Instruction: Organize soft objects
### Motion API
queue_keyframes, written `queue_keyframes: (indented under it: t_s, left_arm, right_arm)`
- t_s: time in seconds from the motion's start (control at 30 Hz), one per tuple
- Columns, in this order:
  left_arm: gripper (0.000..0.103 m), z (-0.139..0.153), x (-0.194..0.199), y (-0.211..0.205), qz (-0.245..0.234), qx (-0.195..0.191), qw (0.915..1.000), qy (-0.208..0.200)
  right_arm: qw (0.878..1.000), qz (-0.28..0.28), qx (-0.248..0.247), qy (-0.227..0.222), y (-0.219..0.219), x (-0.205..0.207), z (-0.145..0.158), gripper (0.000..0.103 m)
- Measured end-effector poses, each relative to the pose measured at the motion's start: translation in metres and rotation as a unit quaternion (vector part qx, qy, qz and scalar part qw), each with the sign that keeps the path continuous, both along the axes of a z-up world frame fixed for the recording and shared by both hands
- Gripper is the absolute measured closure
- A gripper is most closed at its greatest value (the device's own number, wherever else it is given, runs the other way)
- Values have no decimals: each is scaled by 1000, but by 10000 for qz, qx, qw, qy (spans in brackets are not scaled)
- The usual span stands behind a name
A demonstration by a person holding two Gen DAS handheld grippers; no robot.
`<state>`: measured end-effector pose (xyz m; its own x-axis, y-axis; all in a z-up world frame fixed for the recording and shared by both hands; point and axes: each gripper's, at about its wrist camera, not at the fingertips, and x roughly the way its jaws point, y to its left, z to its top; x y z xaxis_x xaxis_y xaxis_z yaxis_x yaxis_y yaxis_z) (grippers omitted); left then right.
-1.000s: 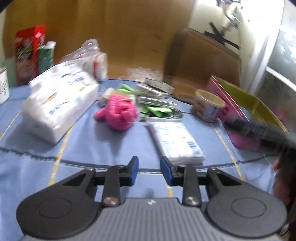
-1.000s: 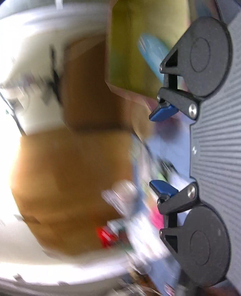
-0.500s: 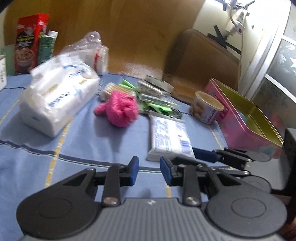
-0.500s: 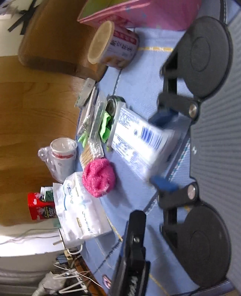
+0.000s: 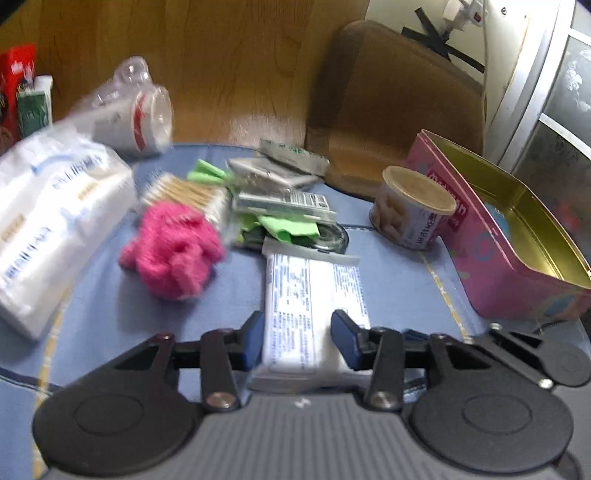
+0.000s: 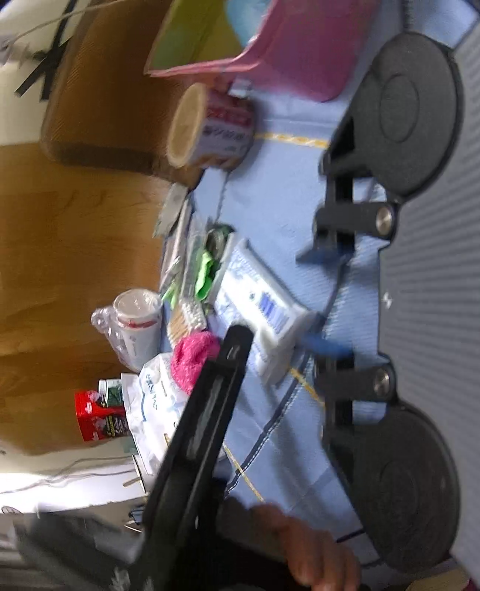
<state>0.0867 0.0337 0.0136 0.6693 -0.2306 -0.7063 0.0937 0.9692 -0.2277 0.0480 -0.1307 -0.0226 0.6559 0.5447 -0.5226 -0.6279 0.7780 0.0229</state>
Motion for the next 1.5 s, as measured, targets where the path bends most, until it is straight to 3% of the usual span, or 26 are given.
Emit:
queue_keyframes:
  t_s: [0.13,0.2,0.43,0.57,0.83,1.03,1.17,1.3,1.4,1.5]
  left_arm:
    - [64,3,-17,-7,-88,18,9999,-86]
    - [65,8,-27,-6,-101,-162,9998,-109]
    - [66,56,-44,-51,-633,42,9933,-969]
    - [66,75,-26,-99,-1144,106,9854,-1257]
    - [66,68,26,-198,-1889,9,9762,-1062]
    - [67,48,45,-238,-1992,114,9757,-908]
    - [67,49,30,-216,-1915,42,9758,-1059]
    - [67,47,-1,-154,-1655,-96,9779,-1274]
    - [67,33,-21,-96,-1147,30,9856,-1241]
    - [67,13,-31,-41,-490,121,9938,-990]
  right_arm:
    - [9999,75,45,103,8,7,-4,57]
    - [9999,51,85,38,4,-1,-3,61]
    - [9940,-425,354,-939,-30,-38,21,62]
    - [9845,-952,410,-1414,-61,-40,37,61]
    - [9681,-2094,446,-1306,-143,-7,40,61]
    - [9507,-2831,397,-1199,-179,15,30,59]
    - [9479,-2900,710,-1113,-191,5,28,59]
    - [9453,-2820,1055,-1257,-185,-10,29,60]
    - [9548,-2358,1287,-1275,-166,-14,32,67]
    - [9699,-1741,1220,-1183,-134,-11,34,71]
